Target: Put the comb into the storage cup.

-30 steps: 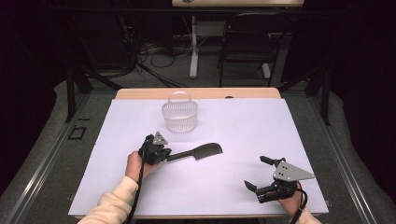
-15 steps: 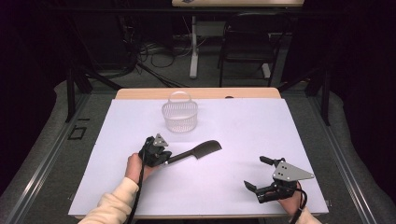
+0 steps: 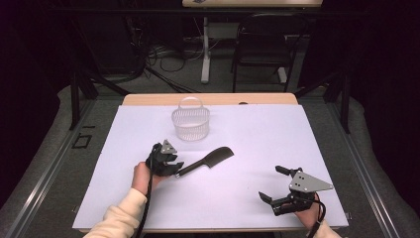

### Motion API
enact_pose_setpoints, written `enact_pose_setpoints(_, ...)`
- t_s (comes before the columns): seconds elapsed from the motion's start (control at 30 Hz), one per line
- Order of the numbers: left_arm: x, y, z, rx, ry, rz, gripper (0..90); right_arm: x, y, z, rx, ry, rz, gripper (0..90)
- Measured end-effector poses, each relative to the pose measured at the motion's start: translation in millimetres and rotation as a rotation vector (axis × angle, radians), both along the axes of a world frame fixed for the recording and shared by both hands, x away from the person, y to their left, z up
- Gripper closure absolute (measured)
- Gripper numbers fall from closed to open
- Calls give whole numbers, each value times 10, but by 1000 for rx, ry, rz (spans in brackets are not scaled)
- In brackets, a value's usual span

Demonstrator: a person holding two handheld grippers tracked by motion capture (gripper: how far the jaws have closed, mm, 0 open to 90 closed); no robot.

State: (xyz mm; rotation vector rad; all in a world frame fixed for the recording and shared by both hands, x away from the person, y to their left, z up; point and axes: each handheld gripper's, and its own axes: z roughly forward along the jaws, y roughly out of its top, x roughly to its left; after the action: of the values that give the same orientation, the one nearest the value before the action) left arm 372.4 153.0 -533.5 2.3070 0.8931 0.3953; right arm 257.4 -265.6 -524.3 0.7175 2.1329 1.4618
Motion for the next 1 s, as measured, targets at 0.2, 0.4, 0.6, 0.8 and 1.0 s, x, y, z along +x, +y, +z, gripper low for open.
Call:
enact_pose_setpoints(0.2,-23,48,129,0,-35,31,325,-6,-1,3,-1,4,-1,0)
enact_pose_setpoints(0.4,-28,18,202,8,-19,16,131,-3,11,2,17,12,-4,0)
enact_pose_setpoints(0.6,-40,-56,239,46,-5,-11,0,23,31,-17,21,37,6,0)
enact_pose_setpoints(0.8,-51,-178,262,87,6,-48,0,26,29,-17,16,36,6,0)
enact_pose_setpoints(1.0,-42,-338,269,134,21,-80,0,23,32,-15,17,35,6,0)
